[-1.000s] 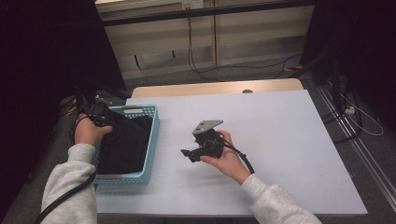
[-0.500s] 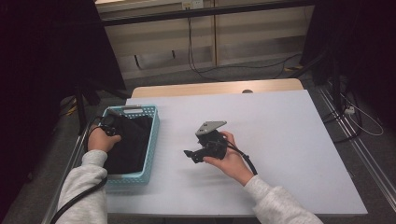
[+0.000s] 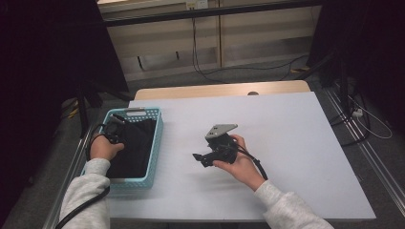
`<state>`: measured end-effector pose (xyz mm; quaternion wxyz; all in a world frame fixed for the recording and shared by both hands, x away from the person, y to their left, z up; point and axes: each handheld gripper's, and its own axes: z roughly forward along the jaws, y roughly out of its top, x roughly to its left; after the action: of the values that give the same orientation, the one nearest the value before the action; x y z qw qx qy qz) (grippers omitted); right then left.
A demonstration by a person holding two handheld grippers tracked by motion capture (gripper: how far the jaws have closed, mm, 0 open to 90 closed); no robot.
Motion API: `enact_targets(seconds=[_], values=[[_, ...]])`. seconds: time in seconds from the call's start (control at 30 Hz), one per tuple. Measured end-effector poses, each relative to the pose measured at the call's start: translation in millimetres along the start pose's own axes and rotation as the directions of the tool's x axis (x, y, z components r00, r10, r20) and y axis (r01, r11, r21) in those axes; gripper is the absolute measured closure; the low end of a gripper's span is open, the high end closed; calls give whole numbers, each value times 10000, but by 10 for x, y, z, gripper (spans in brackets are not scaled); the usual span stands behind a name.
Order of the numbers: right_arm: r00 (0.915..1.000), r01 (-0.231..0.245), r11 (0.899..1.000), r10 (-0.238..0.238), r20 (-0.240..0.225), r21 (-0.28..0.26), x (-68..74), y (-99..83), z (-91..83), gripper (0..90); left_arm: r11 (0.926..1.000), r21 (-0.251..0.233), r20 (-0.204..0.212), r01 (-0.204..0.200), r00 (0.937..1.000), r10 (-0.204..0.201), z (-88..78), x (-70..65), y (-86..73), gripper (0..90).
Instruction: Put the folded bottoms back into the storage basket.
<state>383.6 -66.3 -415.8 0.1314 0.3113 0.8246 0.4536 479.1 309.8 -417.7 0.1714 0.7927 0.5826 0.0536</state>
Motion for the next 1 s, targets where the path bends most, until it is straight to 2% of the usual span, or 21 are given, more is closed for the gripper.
enact_targets(seconds=[0.13,0.27,0.3,0.37,0.5,0.67,0.77,0.83,0.9,0.93,0.97,1.0], values=[[9999,29,10000,-30,109,62,-21,-30,-52,219,9999,108,234,31,9997,-33,-24,-8,-61,900],[9998,-5,10000,4,206,9,-47,-56,-109,219,9998,207,215,9,9998,-14,-53,-11,-52,900],[9997,-26,10000,26,229,11,-50,-61,-120,219,9999,115,90,13,10000,-14,-64,-16,-34,900],[9996,-6,10000,7,290,-5,-62,-77,-149,219,10000,-77,243,52,9997,-50,-80,-30,5,900],[9993,-15,10000,15,381,18,-86,-110,-194,219,9982,-577,93,-171,9998,177,-110,-108,114,900],[9991,-106,9999,106,408,12,-112,-137,-214,219,9939,-1041,-69,-357,9994,352,-60,-158,217,896],[9992,-94,9999,93,383,37,-108,-142,-216,219,9943,-1053,-326,-148,9994,115,31,-87,221,897],[9993,-93,10000,93,366,7,-106,-142,-218,219,9959,-876,-302,209,9993,-236,91,-23,191,900],[9993,-85,10000,86,369,-11,-109,-143,-222,219,9939,-978,-122,500,9986,-514,114,37,148,900],[9992,-100,9999,101,390,-27,-111,-144,-224,219,9937,-967,-70,567,9983,-577,108,49,138,900],[9992,-120,9999,121,386,-20,-113,-145,-224,219,9960,-730,-170,513,9985,-527,92,55,126,900],[9991,-134,9999,134,395,-4,-117,-148,-222,219,9962,-696,-243,522,9982,-540,86,53,120,900]])
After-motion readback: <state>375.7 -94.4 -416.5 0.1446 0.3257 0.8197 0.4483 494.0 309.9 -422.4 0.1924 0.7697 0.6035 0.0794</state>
